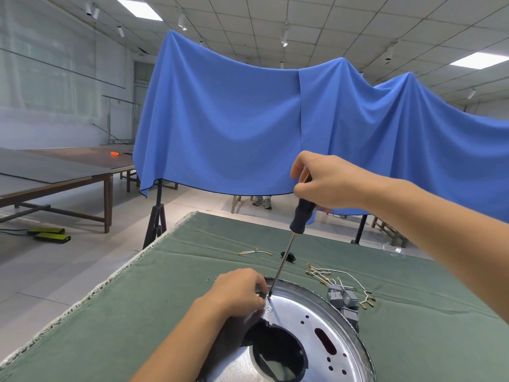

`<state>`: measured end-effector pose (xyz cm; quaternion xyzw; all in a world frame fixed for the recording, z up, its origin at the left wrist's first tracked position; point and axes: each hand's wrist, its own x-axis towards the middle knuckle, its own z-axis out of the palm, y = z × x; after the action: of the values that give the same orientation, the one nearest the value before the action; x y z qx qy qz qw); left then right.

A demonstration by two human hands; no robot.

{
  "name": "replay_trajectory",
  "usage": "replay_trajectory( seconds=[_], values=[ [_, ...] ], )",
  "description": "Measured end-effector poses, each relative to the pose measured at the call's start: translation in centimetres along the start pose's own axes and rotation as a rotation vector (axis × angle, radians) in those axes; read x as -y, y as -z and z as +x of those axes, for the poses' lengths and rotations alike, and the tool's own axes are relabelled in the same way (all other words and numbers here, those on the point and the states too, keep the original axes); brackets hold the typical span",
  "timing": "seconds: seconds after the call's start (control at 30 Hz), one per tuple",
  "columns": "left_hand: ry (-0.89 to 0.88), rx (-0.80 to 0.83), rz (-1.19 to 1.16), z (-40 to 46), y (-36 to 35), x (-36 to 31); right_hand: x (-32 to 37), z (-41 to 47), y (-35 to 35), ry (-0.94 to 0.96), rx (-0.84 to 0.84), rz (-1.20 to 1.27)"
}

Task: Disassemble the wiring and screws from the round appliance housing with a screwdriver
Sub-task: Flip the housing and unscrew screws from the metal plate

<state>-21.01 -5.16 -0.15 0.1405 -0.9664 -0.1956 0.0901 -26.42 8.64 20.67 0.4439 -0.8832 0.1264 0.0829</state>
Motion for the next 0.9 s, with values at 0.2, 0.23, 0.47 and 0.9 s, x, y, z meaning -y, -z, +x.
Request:
replay_trajectory(
  seconds=[0.2,0.23,0.47,0.9],
  values=[
    [0.001,-0.004,0.014,0.0,-0.1,0.0,0.3,0.0,-0.6,-0.042,-0.087,-0.129],
    [0.0,-0.004,0.013,0.0,-0.1,-0.1,0.2,0.1,-0.7,-0.033,-0.104,-0.119],
    [-0.002,-0.003,0.016,0.0,0.0,-0.1,0.6,0.1,-0.4,0.025,-0.025,0.021],
    [0.005,-0.006,0.023,-0.1,-0.1,-0.3,0.3,0.4,-1.2,0.009,-0.209,0.135]
  ],
)
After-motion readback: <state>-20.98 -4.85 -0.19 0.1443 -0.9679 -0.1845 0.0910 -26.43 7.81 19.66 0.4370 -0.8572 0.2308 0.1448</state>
